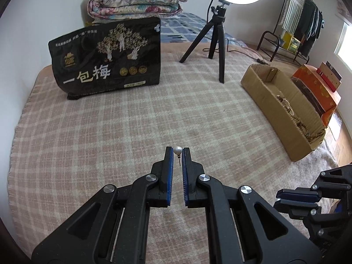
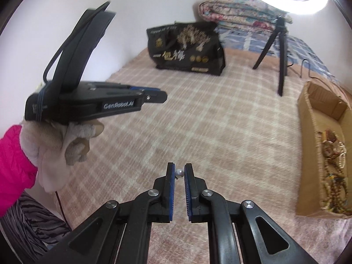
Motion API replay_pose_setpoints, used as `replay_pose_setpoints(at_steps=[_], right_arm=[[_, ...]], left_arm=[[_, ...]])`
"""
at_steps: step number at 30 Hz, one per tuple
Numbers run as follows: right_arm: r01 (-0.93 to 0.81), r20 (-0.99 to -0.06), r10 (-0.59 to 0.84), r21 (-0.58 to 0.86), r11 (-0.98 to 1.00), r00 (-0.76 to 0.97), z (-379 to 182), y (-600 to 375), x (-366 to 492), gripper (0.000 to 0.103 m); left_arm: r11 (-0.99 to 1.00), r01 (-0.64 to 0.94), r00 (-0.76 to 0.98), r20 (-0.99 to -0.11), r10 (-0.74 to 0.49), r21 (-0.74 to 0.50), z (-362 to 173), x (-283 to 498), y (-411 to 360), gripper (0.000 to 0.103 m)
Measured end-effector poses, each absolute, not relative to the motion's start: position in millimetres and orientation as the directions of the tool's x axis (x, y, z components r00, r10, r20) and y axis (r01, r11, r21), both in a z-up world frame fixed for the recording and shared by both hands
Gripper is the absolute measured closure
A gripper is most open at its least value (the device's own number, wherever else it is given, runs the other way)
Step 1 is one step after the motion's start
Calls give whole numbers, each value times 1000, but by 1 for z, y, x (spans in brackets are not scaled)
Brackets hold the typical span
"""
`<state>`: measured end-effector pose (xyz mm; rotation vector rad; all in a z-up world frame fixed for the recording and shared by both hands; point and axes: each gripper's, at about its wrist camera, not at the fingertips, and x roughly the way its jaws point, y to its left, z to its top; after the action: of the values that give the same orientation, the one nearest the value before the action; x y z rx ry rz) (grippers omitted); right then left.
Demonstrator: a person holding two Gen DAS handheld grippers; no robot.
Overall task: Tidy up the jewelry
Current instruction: 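Carry the earring with the left gripper while the right gripper carries its earring to the box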
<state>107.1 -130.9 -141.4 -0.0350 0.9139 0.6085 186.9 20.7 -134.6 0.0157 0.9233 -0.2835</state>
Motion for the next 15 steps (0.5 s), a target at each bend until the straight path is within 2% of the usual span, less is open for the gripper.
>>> replay_pose_setpoints(at_steps=[15], right_arm=[[-381, -714, 407, 209, 901, 570, -110, -203, 110, 97]], left_arm=[[941, 309, 600, -739, -305, -137, -102, 199, -36, 97]])
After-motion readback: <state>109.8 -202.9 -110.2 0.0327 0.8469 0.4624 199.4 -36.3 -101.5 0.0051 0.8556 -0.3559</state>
